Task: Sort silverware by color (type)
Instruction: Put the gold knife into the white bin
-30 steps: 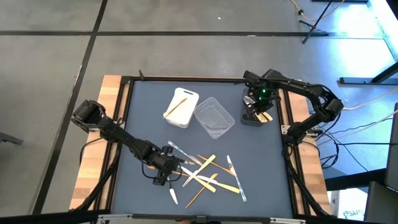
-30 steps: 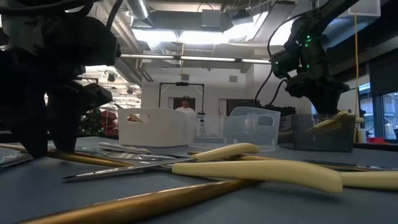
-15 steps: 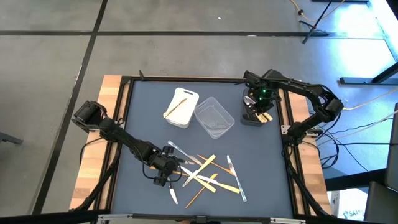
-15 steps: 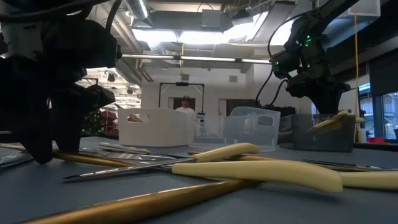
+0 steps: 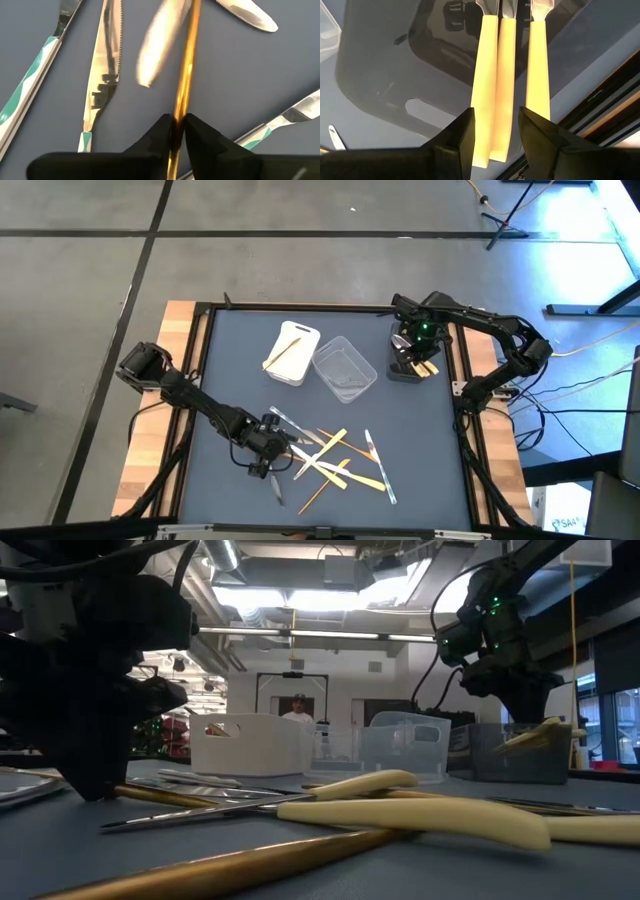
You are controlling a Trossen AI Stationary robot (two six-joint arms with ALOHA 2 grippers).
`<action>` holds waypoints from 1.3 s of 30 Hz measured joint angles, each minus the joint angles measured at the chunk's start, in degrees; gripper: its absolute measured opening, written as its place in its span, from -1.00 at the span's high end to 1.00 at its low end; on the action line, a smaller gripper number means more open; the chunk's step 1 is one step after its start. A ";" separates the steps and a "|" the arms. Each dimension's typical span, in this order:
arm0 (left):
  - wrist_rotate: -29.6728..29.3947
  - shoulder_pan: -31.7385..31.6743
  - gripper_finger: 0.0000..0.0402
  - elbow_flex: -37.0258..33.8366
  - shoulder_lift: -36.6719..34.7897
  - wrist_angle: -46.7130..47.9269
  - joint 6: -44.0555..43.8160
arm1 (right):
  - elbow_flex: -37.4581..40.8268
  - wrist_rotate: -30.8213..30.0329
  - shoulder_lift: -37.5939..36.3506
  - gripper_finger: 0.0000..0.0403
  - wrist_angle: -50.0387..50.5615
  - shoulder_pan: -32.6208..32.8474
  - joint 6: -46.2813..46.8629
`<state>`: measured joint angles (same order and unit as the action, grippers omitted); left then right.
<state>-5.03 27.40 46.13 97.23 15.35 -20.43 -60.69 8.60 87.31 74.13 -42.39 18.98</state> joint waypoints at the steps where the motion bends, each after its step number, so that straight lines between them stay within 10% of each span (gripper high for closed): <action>1: 0.01 0.00 0.80 0.00 0.02 -0.02 0.01 | 0.00 0.00 0.00 0.31 0.18 -0.01 -0.01; 29: 3.34 0.00 0.91 -0.16 -7.12 1.28 0.48 | 0.00 1.77 -14.10 0.31 0.45 0.00 -0.02; 39: -1.69 -2.22 0.91 -0.01 -13.77 0.43 8.43 | 0.00 15.79 -17.98 0.31 -10.09 0.04 -0.01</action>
<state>-6.71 25.18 46.12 83.46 15.79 -12.00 -60.69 24.39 69.33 64.04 -42.35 18.97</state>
